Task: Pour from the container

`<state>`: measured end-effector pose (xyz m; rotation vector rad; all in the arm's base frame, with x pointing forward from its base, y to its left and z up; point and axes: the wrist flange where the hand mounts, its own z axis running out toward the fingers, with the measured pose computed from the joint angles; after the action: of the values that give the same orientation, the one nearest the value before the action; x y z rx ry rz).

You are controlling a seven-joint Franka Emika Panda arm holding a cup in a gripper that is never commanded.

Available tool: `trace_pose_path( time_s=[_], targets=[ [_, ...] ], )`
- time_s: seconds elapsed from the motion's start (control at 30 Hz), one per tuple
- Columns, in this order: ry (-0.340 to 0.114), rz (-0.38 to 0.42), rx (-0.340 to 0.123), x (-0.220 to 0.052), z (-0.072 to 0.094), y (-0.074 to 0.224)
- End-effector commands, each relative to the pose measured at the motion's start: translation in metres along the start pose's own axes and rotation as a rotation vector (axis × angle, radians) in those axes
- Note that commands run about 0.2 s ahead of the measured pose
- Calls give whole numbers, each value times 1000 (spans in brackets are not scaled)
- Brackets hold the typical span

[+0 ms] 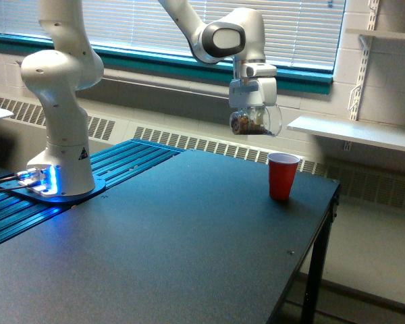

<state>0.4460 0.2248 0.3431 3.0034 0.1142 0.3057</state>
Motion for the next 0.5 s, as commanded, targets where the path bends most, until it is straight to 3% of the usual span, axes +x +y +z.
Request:
trace_pose_path(
  time_s=[0.03, 0.5],
  targets=[
    [-12, 6, -12, 4, -2, -7],
    [-45, -2, -43, 5, 9, -21]
  ],
)
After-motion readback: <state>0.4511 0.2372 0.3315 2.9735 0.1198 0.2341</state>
